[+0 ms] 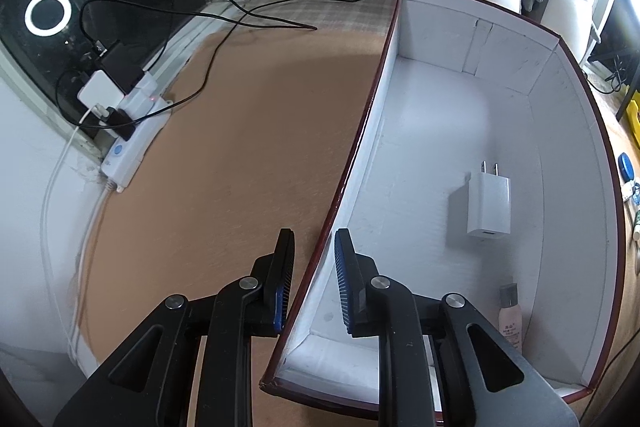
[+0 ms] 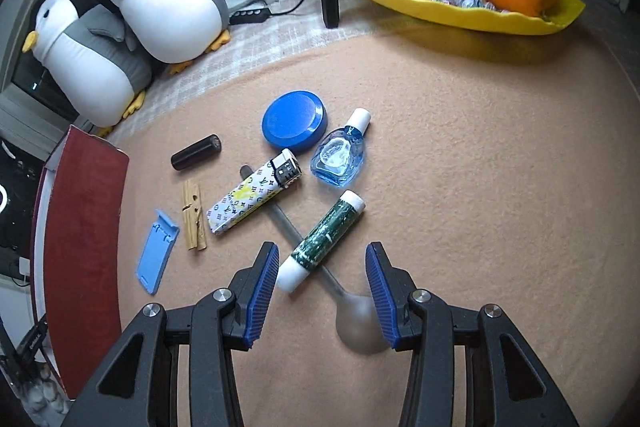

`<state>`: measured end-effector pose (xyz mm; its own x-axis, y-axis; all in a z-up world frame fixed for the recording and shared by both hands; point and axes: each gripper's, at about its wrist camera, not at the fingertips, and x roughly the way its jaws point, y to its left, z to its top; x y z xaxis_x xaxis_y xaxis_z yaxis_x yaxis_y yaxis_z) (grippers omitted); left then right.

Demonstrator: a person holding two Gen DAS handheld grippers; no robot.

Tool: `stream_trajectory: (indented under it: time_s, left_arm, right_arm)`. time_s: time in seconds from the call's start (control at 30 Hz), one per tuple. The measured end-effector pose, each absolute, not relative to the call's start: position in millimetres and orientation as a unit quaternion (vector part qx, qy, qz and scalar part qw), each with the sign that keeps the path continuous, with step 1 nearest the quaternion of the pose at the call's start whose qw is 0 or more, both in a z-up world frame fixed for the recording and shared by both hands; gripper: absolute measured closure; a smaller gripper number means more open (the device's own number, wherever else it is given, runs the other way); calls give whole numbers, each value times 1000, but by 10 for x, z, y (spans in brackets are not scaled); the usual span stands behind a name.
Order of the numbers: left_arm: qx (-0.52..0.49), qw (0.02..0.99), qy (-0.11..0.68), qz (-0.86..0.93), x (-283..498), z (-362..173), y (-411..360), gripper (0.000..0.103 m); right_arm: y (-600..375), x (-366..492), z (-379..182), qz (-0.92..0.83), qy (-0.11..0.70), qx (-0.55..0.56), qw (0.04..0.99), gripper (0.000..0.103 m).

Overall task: Organize rigid objects
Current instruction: 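Move the right gripper to the green Mentholatum stick and grasp it, then carry the green stick with the right gripper into the box and release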

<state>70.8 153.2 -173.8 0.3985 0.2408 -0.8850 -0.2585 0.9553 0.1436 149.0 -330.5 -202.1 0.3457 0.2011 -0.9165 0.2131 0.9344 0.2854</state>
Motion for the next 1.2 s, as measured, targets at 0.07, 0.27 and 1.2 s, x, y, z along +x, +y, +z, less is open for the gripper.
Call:
stream_trajectory:
  time_s: [0.07, 0.27, 1.2]
  left_arm:
    - [-7, 835, 529, 153, 710, -1739, 1525, 83]
    - [-2, 832, 531, 160, 711, -1733, 1495, 83]
    - [-15, 837, 525, 154, 709, -1728, 1507, 83]
  right_arm:
    - [-3311, 1523, -2070, 2, 577, 183, 796, 63]
    - [-3273, 1612, -2224, 10, 595, 163, 787, 79]
    - [-3248, 1479, -1875, 4, 561, 131, 817, 89]
